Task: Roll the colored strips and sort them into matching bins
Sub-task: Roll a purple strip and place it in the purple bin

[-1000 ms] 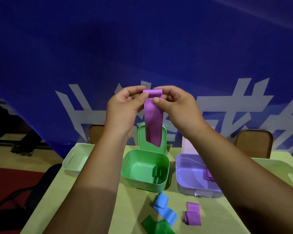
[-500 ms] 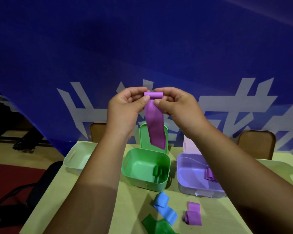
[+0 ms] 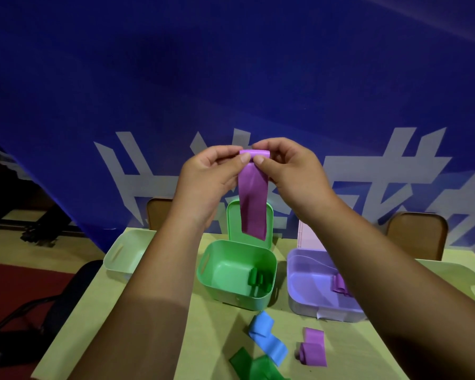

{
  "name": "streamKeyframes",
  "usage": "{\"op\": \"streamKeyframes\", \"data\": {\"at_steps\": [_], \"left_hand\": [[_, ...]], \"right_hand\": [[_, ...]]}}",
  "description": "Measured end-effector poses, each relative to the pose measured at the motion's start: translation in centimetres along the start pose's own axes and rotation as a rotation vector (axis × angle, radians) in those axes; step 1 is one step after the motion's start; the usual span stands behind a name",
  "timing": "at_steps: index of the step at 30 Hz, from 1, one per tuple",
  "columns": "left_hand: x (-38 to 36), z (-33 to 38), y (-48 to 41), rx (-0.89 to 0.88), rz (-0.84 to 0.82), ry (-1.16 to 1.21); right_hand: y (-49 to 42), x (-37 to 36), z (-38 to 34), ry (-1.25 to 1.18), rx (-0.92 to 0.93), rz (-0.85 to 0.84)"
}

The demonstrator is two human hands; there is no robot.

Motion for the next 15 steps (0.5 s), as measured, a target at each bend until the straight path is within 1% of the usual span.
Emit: {"op": "streamKeyframes", "data": {"at_steps": [3, 8, 12, 15], "left_hand": [[0.21, -0.17, -0.21, -0.005, 0.021, -0.049], [0.34, 0.38, -0.03, -0.052, 0.003, -0.100], [0.27, 0.70, 0.16, -0.067, -0.002, -0.118], [0.12, 0.39, 0.15, -0.043, -0.013, -0.071]], "right_hand": [[0.14, -0.04, -0.06, 0.009, -0.005, -0.011], [0.16, -0.29, 0.49, -0.096, -0.073, -0.026], [0.15, -0.22, 0.32, 0.019, -0.050, -0.003], [0.02, -0.08, 0.40, 0.036, -0.037, 0.022]]}}
Point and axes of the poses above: each hand's wrist, its own y-axis away from the middle knuckle, its own x-axis out of the back of the hand, z = x × y, the point moved 7 cm from there along -y, towards the middle knuckle, and after that the axes turned 4 degrees about -z, right-handed, at the moved point
